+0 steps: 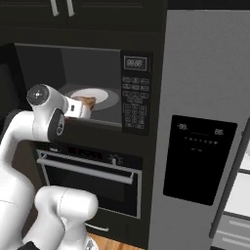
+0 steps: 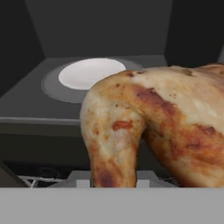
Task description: Transport the chicken drumstick from the fridge to the microwave and turn on the microwave.
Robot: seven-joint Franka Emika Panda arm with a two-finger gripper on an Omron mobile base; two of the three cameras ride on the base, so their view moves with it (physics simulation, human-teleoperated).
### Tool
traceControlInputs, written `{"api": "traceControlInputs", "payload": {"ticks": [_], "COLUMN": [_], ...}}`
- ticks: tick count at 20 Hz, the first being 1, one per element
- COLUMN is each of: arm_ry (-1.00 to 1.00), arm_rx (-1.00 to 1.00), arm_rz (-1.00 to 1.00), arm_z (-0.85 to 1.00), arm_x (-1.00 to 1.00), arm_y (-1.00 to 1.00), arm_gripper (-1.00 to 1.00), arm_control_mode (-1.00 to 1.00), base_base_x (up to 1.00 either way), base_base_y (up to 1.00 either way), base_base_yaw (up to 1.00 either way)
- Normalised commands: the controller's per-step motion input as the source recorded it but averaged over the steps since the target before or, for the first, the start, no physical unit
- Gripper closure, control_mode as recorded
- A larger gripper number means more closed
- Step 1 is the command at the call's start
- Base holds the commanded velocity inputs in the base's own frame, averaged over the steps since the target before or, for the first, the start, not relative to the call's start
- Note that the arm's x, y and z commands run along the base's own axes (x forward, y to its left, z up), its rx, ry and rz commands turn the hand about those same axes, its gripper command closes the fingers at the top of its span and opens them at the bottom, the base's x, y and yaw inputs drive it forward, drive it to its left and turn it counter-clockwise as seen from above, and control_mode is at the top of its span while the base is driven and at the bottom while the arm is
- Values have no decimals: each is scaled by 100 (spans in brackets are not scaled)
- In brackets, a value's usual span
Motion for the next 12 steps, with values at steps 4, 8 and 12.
{"api": "traceControlInputs", "payload": {"ticks": [4,8,12], "arm_ry": [-6,0,1], "arm_rx": [0,0,0], "arm_rz": [0,0,0], "arm_z": [11,18,15], "arm_x": [38,37,44], "arm_y": [4,15,24], "arm_gripper": [100,100,100], "arm_control_mode": [-100,-100,-100], "base_base_x": [0,0,0], "base_base_y": [0,0,0], "base_base_yaw": [0,0,0]}}
